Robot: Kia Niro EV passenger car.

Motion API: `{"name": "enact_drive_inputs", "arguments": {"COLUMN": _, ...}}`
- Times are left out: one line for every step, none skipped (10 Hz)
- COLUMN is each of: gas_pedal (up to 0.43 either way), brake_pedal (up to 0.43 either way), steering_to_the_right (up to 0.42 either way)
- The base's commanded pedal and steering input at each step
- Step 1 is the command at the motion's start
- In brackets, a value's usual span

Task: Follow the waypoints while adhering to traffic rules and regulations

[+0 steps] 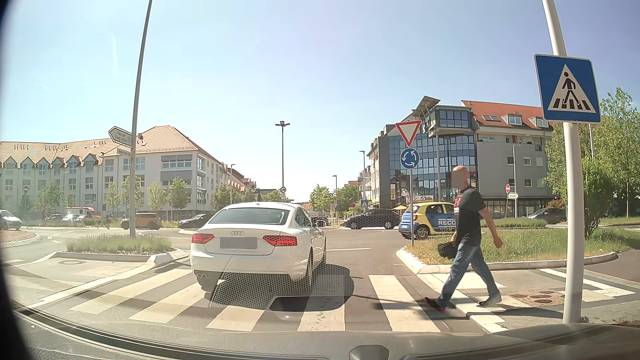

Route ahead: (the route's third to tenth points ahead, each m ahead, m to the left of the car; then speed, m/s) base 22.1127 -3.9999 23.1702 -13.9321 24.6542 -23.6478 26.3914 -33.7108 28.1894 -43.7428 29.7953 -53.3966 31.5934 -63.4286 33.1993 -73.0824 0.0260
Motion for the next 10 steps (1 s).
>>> {"name": "enact_drive_inputs", "arguments": {"gas_pedal": 0.000, "brake_pedal": 0.213, "steering_to_the_right": -0.066}}
{"name": "enact_drive_inputs", "arguments": {"gas_pedal": 0.000, "brake_pedal": 0.213, "steering_to_the_right": -0.066}}
{"name": "enact_drive_inputs", "arguments": {"gas_pedal": 0.000, "brake_pedal": 0.201, "steering_to_the_right": -0.066}}
{"name": "enact_drive_inputs", "arguments": {"gas_pedal": 0.000, "brake_pedal": 0.171, "steering_to_the_right": -0.066}}
{"name": "enact_drive_inputs", "arguments": {"gas_pedal": 0.000, "brake_pedal": 0.159, "steering_to_the_right": -0.066}}
{"name": "enact_drive_inputs", "arguments": {"gas_pedal": 0.000, "brake_pedal": 0.146, "steering_to_the_right": -0.066}}
{"name": "enact_drive_inputs", "arguments": {"gas_pedal": 0.000, "brake_pedal": 0.140, "steering_to_the_right": -0.066}}
{"name": "enact_drive_inputs", "arguments": {"gas_pedal": 0.000, "brake_pedal": 0.140, "steering_to_the_right": -0.066}}
{"name": "enact_drive_inputs", "arguments": {"gas_pedal": 0.000, "brake_pedal": 0.140, "steering_to_the_right": -0.066}}
{"name": "enact_drive_inputs", "arguments": {"gas_pedal": 0.000, "brake_pedal": 0.140, "steering_to_the_right": -0.066}}
